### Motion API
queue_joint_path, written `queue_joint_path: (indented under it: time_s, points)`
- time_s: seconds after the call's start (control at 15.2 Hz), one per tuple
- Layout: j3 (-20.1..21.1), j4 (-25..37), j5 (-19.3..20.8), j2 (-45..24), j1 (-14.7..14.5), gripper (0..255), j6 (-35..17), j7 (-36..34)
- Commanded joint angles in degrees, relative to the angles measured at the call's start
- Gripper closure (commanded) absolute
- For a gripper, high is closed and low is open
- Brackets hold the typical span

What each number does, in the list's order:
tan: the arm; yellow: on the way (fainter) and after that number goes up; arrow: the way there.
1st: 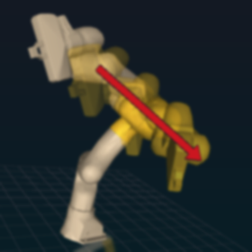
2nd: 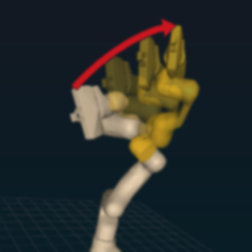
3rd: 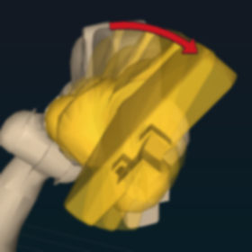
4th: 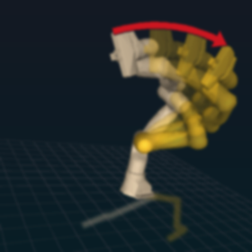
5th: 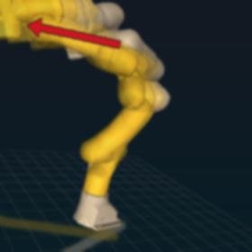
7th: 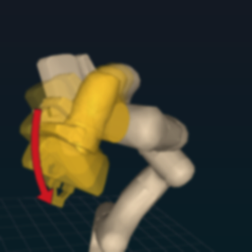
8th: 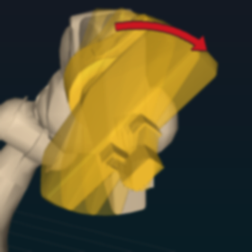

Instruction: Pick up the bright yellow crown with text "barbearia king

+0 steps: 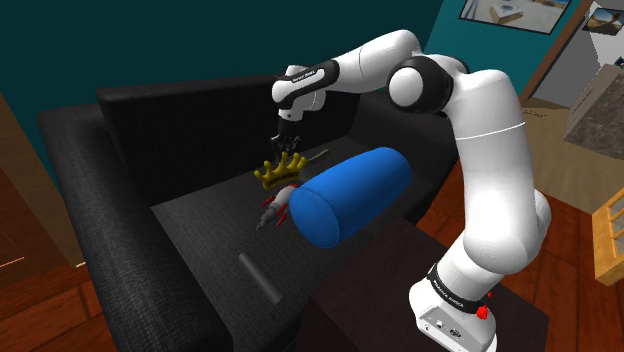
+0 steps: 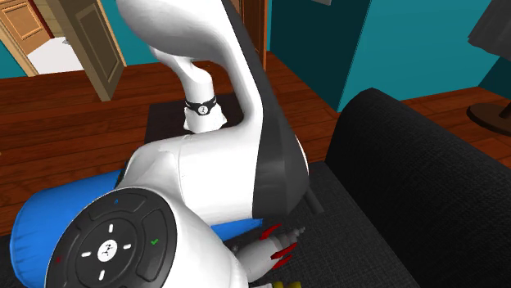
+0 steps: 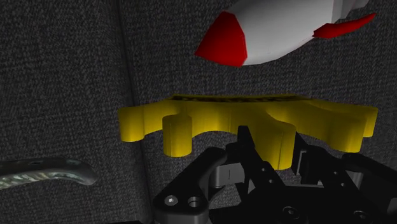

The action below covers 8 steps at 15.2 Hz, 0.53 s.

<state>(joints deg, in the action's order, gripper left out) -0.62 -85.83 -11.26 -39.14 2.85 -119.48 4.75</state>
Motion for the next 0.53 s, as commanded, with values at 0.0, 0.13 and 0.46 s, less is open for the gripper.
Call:
queue_joint_path:
  time_s: [0.0, 0.13, 0.46]
  points:
    - [0.0, -0.1, 0.1, 1.1, 0.0, 255, 0.9, -0.2]
    - [-0.1, 0.2, 0.2, 1.9, -0.1, 255, 2.0, -0.4]
    - [-0.1, 0.8, 0.3, 3.0, -0.1, 255, 3.7, -0.7]
